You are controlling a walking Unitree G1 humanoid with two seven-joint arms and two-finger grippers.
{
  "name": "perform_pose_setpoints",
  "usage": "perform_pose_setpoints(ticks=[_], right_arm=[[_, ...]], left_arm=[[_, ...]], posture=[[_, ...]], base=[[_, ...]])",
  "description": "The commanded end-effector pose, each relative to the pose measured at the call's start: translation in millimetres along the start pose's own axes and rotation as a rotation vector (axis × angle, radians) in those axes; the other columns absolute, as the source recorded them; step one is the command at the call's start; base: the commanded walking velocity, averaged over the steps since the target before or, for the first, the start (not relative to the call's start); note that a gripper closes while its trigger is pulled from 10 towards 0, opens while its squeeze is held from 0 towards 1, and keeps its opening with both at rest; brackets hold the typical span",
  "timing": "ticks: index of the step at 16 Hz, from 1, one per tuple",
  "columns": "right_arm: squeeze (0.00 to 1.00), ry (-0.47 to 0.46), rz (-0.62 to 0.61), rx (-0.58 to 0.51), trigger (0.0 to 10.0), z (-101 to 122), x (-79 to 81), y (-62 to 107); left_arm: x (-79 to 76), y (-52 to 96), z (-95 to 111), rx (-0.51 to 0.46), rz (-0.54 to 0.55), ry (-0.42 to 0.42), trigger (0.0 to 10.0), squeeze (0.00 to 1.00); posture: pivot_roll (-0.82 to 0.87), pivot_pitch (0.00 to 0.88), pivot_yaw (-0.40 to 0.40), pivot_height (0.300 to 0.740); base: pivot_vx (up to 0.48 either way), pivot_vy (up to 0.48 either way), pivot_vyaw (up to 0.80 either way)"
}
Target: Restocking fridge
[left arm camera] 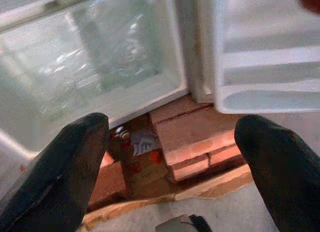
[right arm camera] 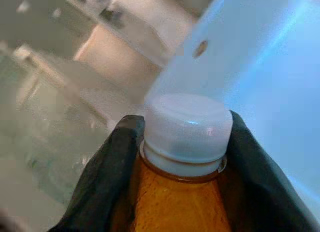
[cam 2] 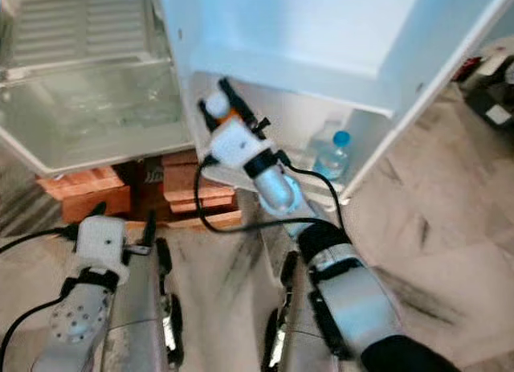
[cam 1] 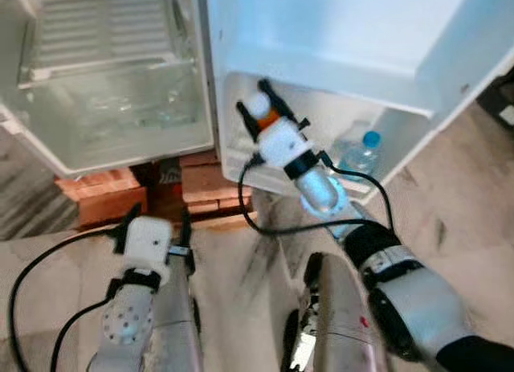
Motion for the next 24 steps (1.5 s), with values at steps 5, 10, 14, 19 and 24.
perform_pose_setpoints(ticks=[5, 10, 14, 19, 24], right_arm=[[0.0, 0.116, 0.085, 0.184, 10.0, -41, 7.0, 25.5], [0.0, 0.0, -0.068, 0.512, 10.0, -90, -6.6, 58.1], [0.0, -0.071, -0.086, 0.639, 10.0, -106, -3.8, 72.6], [1.0, -0.145, -0.24, 0.77, 10.0, -127, -35.2, 95.3], [1.0, -0.027, -0.287, 0.774, 10.0, -131, -67.5, 99.2]], left_arm=[[20.7, 21.2, 8, 0.024, 0.066, -0.018, 10.0, 0.0], [20.3, 40.6, 10, 0.063, 0.054, -0.035, 10.0, 0.0], [20.4, 39.2, 10, 0.078, 0.051, -0.035, 10.0, 0.0], [15.3, 34.1, 10, 0.083, 0.036, -0.024, 10.0, 0.0], [15.3, 24.7, 10, 0.072, 0.03, -0.026, 10.0, 0.0]], posture=[[0.3, 0.394, -0.056, 0.528], [0.34, 0.424, -0.046, 0.528], [0.33, 0.445, -0.048, 0.528], [0.32, 0.429, -0.047, 0.528], [0.3, 0.397, -0.039, 0.528]], base=[[0.0, 0.0, 0.0], [0.0, 0.0, 0.0], [0.0, 0.0, 0.0], [0.0, 0.0, 0.0], [0.0, 0.0, 0.0]])
Point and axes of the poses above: a point about 5 cm out from each wrist's last joint towards the gripper, its own y axis pointing back from the gripper into the wrist, its own z axis along the axis of the wrist's last joint, x = y × z, the point moved 5 cm from there along -y, pointing out of the wrist towards the gripper, and after that the axes turned 7 degrees about y, right-handed, at the moved point
